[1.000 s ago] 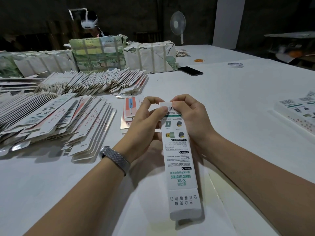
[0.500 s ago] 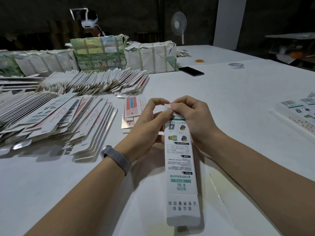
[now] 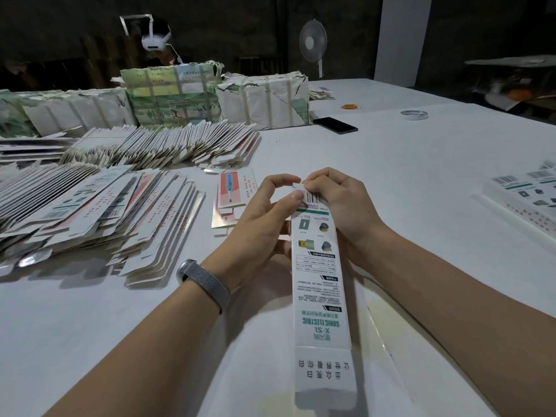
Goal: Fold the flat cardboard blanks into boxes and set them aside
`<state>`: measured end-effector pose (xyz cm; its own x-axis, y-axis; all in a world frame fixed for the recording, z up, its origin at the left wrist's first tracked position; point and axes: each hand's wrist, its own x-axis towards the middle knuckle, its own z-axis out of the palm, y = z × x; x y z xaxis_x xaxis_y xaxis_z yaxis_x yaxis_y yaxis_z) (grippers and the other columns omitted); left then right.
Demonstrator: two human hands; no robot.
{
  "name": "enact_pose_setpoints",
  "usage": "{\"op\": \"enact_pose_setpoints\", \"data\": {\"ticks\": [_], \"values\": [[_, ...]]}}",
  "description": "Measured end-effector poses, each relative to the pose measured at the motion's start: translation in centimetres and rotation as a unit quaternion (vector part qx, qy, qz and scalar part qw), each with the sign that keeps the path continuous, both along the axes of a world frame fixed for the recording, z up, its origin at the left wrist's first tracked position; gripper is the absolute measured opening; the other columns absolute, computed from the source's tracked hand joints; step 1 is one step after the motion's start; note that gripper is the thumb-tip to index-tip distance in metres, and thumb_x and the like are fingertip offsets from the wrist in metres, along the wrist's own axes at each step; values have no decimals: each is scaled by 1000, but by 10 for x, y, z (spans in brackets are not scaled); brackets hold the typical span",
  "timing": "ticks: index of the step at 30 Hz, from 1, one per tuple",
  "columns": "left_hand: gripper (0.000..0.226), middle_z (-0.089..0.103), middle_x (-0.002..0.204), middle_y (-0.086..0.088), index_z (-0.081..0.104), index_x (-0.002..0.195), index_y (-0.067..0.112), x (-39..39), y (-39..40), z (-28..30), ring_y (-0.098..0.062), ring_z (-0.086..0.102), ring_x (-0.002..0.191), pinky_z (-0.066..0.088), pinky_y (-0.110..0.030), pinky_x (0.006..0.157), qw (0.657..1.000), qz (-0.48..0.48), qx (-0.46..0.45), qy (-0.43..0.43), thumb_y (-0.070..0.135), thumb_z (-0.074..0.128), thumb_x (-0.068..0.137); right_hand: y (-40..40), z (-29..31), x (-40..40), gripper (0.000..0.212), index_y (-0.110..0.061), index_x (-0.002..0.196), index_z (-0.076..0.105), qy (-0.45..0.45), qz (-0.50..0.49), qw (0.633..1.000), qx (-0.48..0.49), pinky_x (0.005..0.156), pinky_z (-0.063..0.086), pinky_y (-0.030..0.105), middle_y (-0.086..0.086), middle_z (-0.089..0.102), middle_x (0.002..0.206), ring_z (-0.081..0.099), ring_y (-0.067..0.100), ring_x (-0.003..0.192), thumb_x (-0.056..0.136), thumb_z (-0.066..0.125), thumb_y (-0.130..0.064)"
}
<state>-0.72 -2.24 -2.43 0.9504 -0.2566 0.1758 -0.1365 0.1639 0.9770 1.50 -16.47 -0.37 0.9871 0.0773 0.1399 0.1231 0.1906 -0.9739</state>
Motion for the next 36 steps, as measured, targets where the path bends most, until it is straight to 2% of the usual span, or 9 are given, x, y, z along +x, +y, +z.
{"op": "enact_pose_setpoints", "data": {"ticks": [6, 10, 13, 16, 18, 20, 23, 31, 36], "values": [[9, 74, 89, -10, 58, 101, 37, 0, 1, 0, -23, 70, 75, 55, -32, 55, 1000, -7, -8, -7, 38, 58, 92, -1, 1, -2, 27, -13, 69, 60, 0, 10, 1000, -3, 59, 47, 30, 5, 58, 64, 58, 28, 66, 93, 55, -5], [1, 73, 87, -8, 53, 105, 29, 0, 2, 0, -19, 70, 73, 55, -28, 52, 1000, -1, -9, -18, 29, 52, 105, 2, 1, -5, 28, -12, 69, 62, -7, -1, 1000, -16, 60, 46, 31, 6, 60, 67, 58, 22, 61, 96, 54, -12], [2, 74, 88, -8, 51, 106, 27, 0, 3, 1, -20, 72, 76, 56, -29, 51, 1000, 9, -2, -24, 27, 49, 106, 2, 1, -6, 25, -10, 82, 63, -18, -24, 999, -42, 68, 49, 35, 12, 63, 81, 62, 25, 72, 100, 49, -20], [2, 76, 89, -4, 48, 108, 25, 3, 5, 2, -19, 74, 78, 57, -29, 54, 999, 22, -4, -33, 26, 48, 107, 4, 1, -7, 23, -9, 89, 60, -15, -29, 999, -28, 78, 51, 43, 16, 62, 90, 62, 31, 83, 102, 46, -22], [3, 75, 86, -2, 48, 110, 24, 4, 6, 2, -17, 73, 75, 56, -30, 53, 999, 29, -15, -37, 25, 48, 107, 4, 0, -9, 17, -11, 95, 58, -24, -13, 1000, -5, 74, 51, 40, 14, 62, 87, 62, 30, 80, 102, 45, -19], [5, 75, 85, 0, 49, 110, 25, 4, 6, 1, -16, 73, 74, 56, -30, 52, 998, 31, -24, -44, 27, 50, 106, 3, -2, -11, 12, -17, 101, 55, -38, 11, 999, 6, 62, 53, 32, 9, 64, 79, 63, 25, 72, 102, 43, -15], [11, 73, 81, 1, 51, 107, 27, 5, 5, 2, -14, 71, 70, 54, -27, 49, 997, 34, -38, -50, 31, 54, 98, 1, -4, -12, 19, -25, 112, 50, -45, 40, 998, 8, 53, 53, 28, 9, 66, 74, 65, 22, 63, 101, 42, -12], [3, 72, 80, 2, 49, 107, 26, 4, 5, 1, -13, 70, 70, 54, -27, 49, 998, 30, -38, -44, 25, 49, 105, 1, 0, -10, 13, -14, 92, 50, -58, 26, 998, 3, 51, 50, 26, 23, 60, 83, 62, 22, 59, 100, 47, -4], [5, 72, 78, 3, 49, 107, 26, 3, 4, 3, -11, 70, 68, 53, -25, 48, 998, 40, -35, -42, 22, 46, 108, 2, -3, -8, 12, -15, 93, 52, -61, 23, 998, 4, 53, 51, 28, 22, 63, 84, 65, 24, 61, 100, 49, -6]]}}
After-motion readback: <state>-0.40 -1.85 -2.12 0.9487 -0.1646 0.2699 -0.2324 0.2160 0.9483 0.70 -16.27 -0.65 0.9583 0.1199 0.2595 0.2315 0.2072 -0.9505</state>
